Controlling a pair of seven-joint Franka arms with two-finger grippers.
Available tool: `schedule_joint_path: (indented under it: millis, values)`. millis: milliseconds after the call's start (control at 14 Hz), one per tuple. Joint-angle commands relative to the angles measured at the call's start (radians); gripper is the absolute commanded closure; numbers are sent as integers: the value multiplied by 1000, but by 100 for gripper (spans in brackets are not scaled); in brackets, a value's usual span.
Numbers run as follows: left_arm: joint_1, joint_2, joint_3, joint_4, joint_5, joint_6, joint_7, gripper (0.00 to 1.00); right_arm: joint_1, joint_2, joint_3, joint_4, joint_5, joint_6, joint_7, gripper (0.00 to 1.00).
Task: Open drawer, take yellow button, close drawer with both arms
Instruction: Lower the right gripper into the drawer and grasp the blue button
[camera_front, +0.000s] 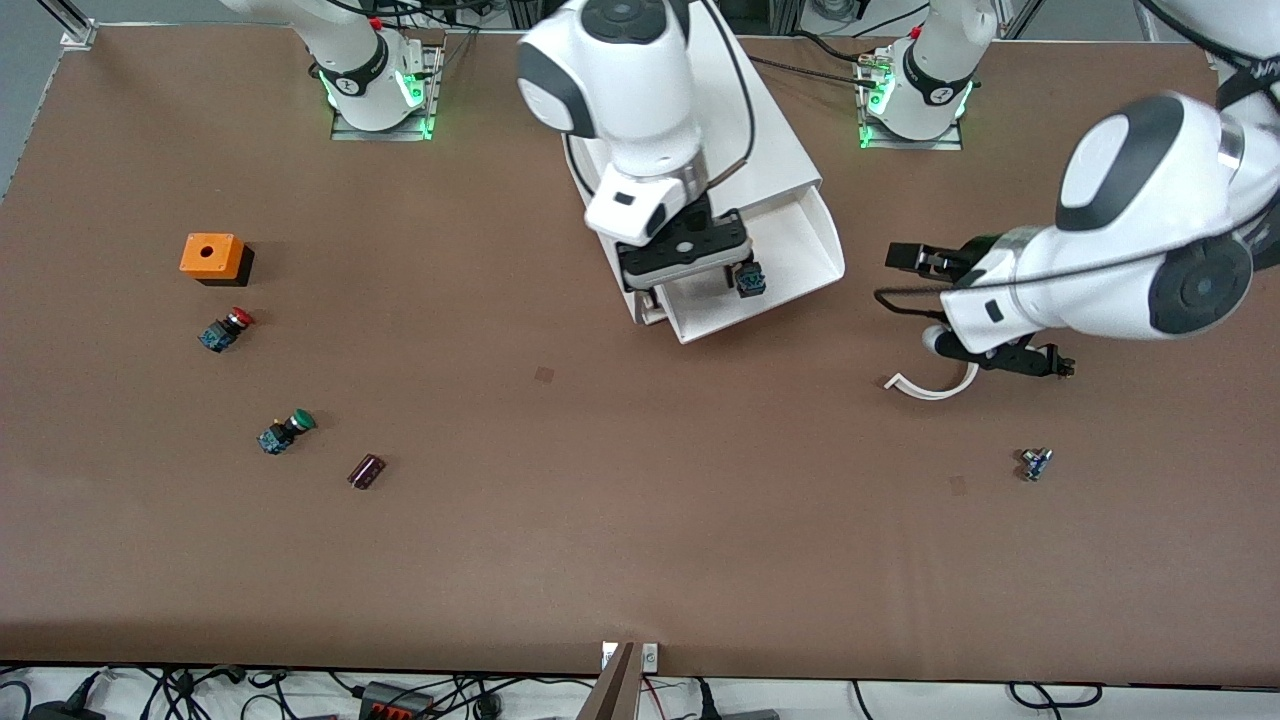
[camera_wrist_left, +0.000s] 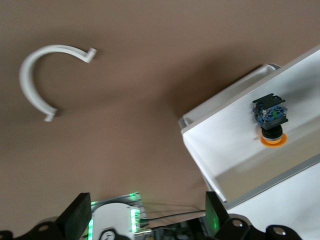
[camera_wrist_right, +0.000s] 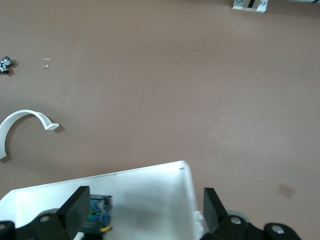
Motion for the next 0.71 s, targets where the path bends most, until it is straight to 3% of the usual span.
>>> schedule_joint_path:
  millis: [0,286,643]
  values:
    - [16,31,9,106,47,-37,-8,0,37,89,-14,98,-20,5,71,0]
    - [3,31,-2,114,132,-37,-71,0,49,109,-3,99,-17,28,72,0]
    - [3,31,-3,111,123,-39,-127,0,103,142,-11,98,-21,37,135,0]
